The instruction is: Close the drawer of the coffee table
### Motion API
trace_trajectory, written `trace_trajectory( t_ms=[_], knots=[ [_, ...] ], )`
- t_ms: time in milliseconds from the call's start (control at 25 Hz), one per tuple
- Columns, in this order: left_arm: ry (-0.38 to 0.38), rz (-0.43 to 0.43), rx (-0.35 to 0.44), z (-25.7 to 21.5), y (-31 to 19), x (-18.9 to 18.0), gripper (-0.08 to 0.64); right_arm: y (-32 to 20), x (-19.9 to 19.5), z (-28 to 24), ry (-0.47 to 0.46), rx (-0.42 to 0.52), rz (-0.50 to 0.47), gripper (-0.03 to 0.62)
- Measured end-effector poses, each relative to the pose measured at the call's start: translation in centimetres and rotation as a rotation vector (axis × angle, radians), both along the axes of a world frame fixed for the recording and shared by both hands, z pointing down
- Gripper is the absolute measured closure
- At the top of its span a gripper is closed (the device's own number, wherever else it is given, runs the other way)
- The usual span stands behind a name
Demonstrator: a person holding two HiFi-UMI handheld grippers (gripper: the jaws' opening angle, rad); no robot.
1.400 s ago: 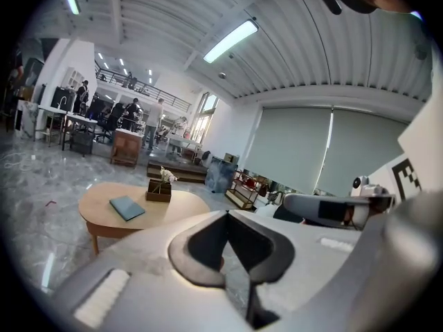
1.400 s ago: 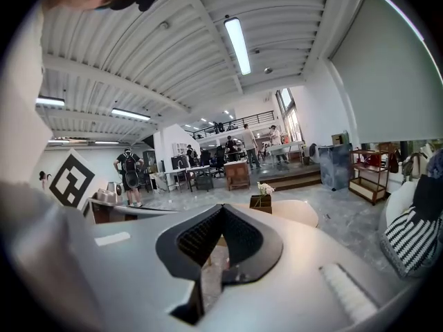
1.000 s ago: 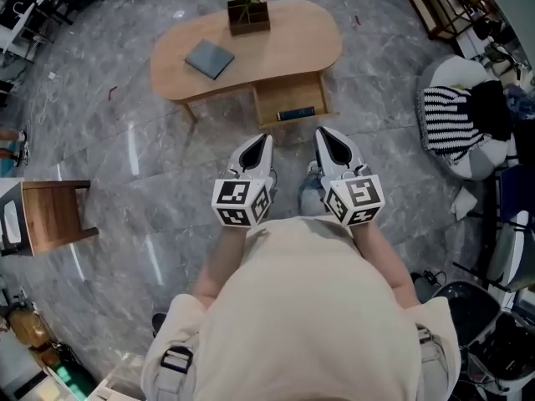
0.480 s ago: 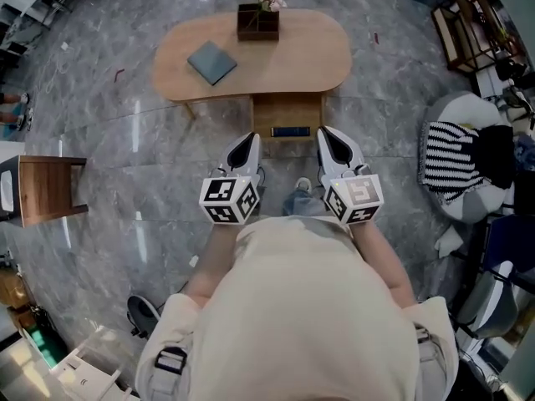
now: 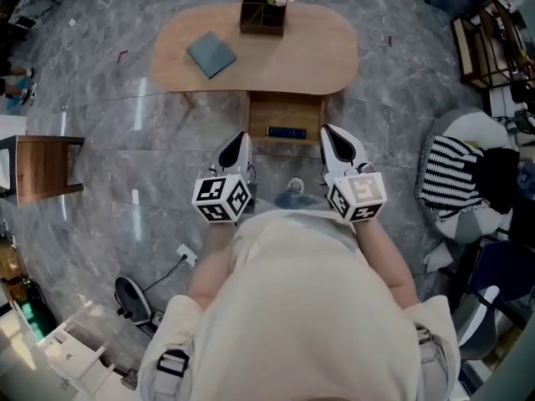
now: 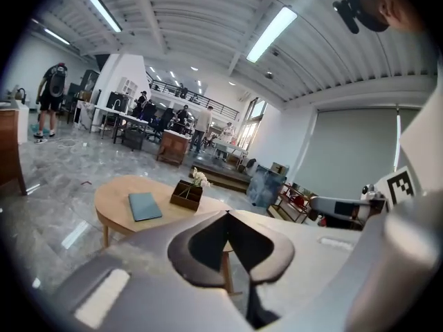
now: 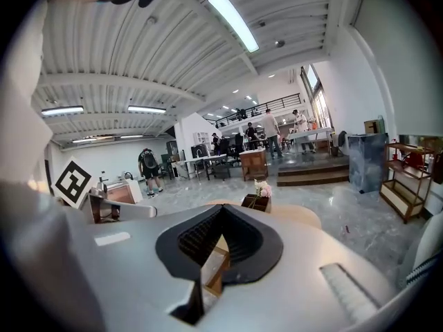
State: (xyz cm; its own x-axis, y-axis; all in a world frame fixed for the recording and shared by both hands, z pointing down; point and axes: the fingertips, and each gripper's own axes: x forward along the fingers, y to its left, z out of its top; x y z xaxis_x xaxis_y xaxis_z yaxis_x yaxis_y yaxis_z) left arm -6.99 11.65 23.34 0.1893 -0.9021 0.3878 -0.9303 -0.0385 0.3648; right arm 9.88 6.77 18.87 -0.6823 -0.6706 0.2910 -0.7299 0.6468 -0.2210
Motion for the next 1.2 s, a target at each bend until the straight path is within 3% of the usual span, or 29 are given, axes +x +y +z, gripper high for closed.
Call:
trace_trajectory(
  t_ms=[480,1200],
  knots=[
    [0.033,-0.059,-0.138,7.3,-1.2,-2.1,0.558,-2.9,2.9,6.8,0.056,-0.102,0.013,0.594],
    [0.028,-0.038,-0.364,23.4,-2.7,-4.5,0.558,-4.4,6.2,22.5,0.163,-0.298,0.078,0.594]
  ],
)
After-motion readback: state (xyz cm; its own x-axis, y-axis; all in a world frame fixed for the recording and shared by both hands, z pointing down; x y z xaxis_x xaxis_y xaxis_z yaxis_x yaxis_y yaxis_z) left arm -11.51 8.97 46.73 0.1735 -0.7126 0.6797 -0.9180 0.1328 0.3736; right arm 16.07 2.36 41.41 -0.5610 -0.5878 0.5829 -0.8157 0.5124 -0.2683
